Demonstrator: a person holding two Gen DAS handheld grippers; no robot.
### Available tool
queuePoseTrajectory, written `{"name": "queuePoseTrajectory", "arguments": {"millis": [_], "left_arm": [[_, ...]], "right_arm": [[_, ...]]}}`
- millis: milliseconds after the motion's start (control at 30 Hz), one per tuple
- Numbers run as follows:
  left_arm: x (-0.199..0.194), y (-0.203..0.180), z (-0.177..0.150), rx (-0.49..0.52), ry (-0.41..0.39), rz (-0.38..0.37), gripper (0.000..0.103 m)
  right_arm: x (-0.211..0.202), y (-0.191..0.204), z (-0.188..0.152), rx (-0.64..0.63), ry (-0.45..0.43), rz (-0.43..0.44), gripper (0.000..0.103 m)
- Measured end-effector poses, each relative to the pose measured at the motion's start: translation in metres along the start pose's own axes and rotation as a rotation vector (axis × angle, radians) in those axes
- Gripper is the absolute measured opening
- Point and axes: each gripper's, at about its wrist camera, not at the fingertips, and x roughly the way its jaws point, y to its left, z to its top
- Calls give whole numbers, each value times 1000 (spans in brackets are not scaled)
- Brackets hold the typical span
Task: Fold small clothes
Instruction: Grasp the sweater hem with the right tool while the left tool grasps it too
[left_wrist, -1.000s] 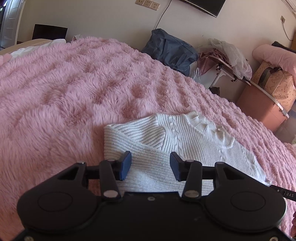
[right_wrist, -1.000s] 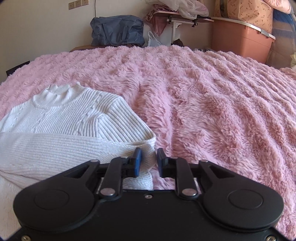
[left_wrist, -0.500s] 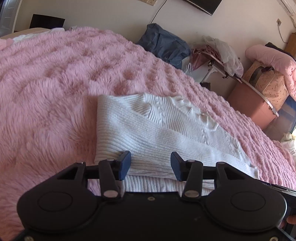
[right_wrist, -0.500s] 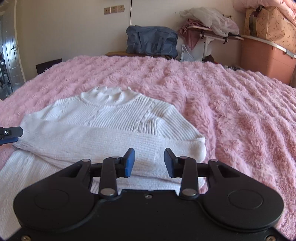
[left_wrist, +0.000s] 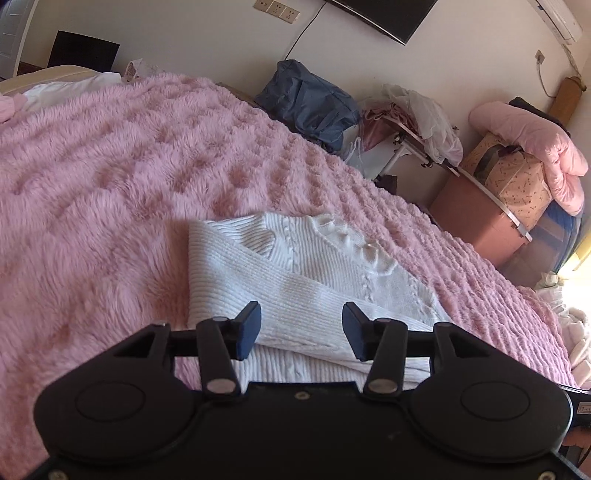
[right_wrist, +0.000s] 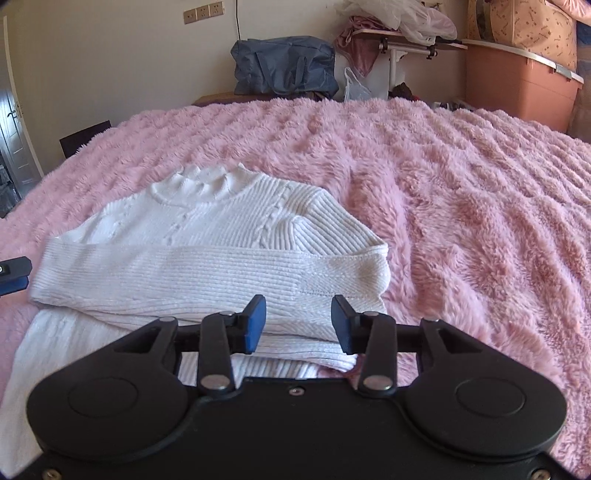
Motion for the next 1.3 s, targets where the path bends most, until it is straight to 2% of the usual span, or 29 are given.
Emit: {"name": "queuePoseTrajectory", "arguments": {"millis": [100,200,300,433,500,767,967,1067,1167,1233,1267,1300], "left_arm": [[-33,-17,-20,20,36,-26,52],[-60,-29,-59,26,115,-55,52],[-70,-29,-97,16,212,-44,52],[-92,-23,-126,-13,272,-29,52],[-111,-19,-134,-5,282,-16,52],[-174,2,-163,47,359,83,49],[-187,23,-175,36,391,148,49],[-183,31,-178,6,421,133,48],[-174,39,-181,-43,459,78,40],[-169,39,-180,-49,482,61,28],[-169,40,-180,-48,488,57,19],[-168,41,-180,-45,496,51,17]], "right_arm": [[-34,21,-11,-19,-1,46,43],[-65,43,-36,-43,22,96,44],[-84,58,-67,-52,81,149,45],[-104,63,-102,-41,179,168,45],[-122,57,-114,-23,200,181,44],[-174,25,-153,6,291,116,45],[-177,23,-175,30,372,87,44],[-174,25,-180,22,406,75,44],[-171,24,-182,45,436,77,44],[-170,22,-183,78,451,84,44],[-169,21,-184,88,460,83,44],[-168,21,-185,98,468,81,44]]}}
